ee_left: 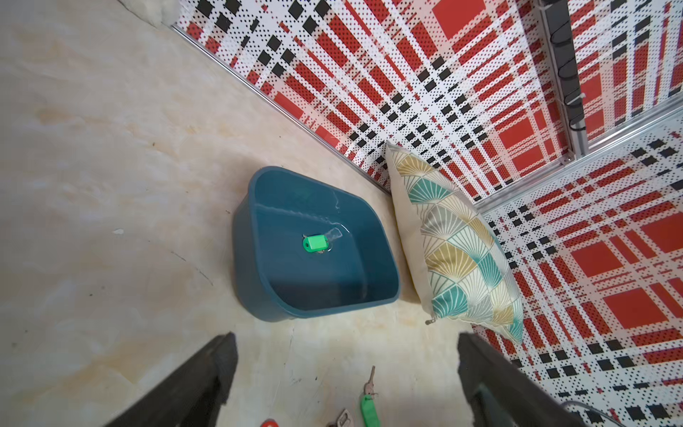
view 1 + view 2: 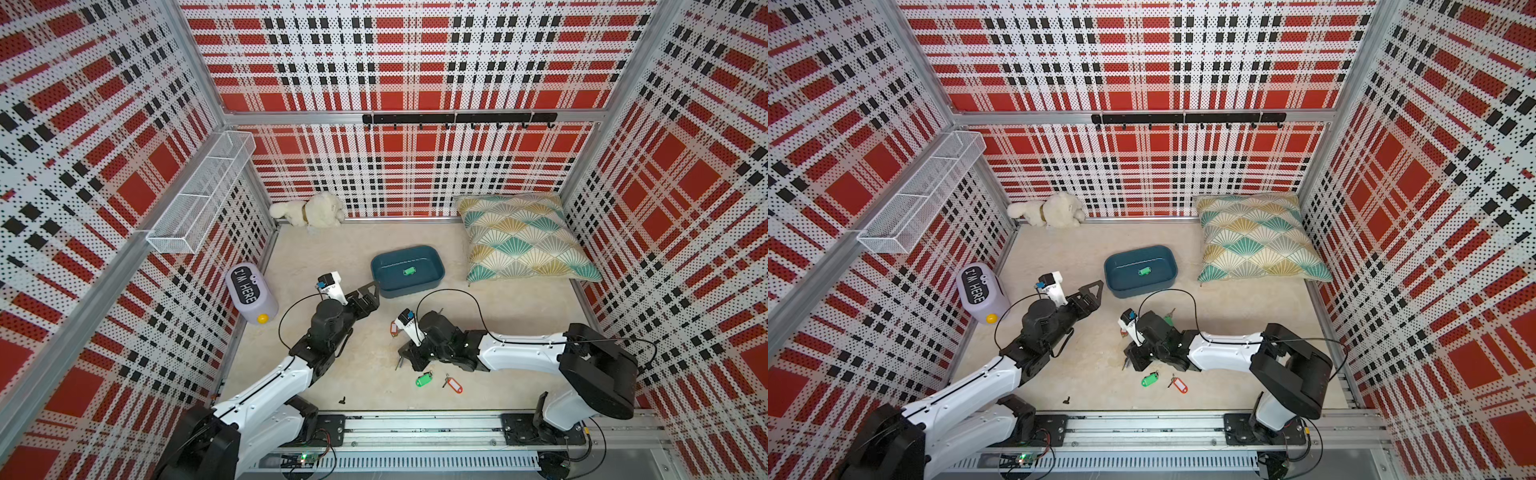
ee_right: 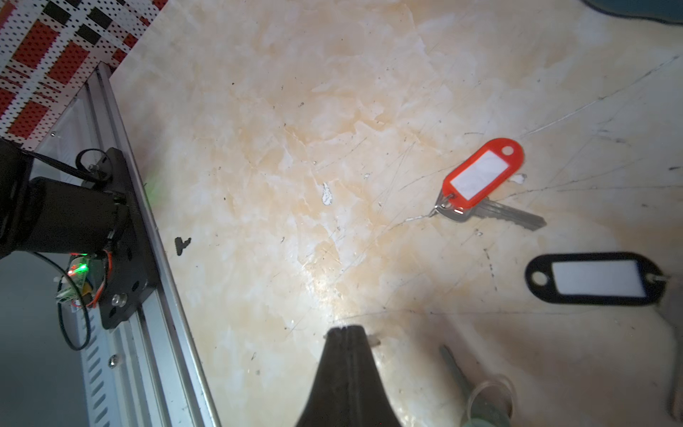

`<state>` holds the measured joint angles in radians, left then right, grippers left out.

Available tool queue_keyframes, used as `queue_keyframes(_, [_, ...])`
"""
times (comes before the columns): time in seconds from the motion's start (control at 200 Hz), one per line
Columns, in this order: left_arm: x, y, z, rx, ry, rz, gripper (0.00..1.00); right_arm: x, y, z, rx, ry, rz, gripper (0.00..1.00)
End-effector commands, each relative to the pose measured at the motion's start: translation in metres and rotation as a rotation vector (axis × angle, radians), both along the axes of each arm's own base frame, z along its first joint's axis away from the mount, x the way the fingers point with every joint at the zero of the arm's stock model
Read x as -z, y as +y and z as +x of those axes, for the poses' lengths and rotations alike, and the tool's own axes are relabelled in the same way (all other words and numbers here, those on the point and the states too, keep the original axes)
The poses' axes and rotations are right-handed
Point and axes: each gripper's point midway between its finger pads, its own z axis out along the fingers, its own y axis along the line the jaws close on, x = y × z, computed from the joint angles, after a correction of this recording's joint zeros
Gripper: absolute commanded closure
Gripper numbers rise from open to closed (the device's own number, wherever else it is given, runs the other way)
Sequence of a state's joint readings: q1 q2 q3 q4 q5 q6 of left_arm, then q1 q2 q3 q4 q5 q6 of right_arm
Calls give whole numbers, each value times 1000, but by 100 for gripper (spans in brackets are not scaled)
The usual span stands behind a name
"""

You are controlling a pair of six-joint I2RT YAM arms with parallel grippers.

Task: Take the keys out of the storage box
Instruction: Place the key at the center of the board.

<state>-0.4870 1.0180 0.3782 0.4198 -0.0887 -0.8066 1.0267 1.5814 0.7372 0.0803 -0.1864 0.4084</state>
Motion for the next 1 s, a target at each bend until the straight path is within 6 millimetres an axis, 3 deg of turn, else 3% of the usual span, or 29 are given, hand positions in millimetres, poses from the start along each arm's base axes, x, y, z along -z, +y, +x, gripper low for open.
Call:
queue_keyframes(0.0, [-21, -6, 9, -3, -57, 8, 1, 15, -5, 5, 26, -12, -54, 100])
queue_keyframes(0.13, [-18, -9, 11, -2, -48, 20, 1, 19, -5, 8, 27, -19, -79, 100])
queue_keyframes(0.246, [-16, -6, 12, -17, -42, 34, 1, 16, -7, 14, 50, -48, -91, 93])
queue_keyframes(0.491, [-14, 6, 15, -63, -32, 87, 1, 8, -5, 20, 46, -77, -104, 65])
queue_keyframes(0.616, [-14, 14, 14, -86, -32, 110, 1, -18, -9, 30, 73, -153, -98, 55])
queue_keyframes(0.666, [-13, 17, 14, -96, -30, 121, 1, -37, -14, 41, 111, -205, -92, 44])
queue_keyframes(0.787, [-11, 24, 14, -113, -24, 135, 1, -75, -27, 79, 209, -271, -76, 30])
queue_keyframes(0.997, [-9, 29, 17, -117, -13, 142, 1, -89, -68, 154, 402, -256, -104, 23])
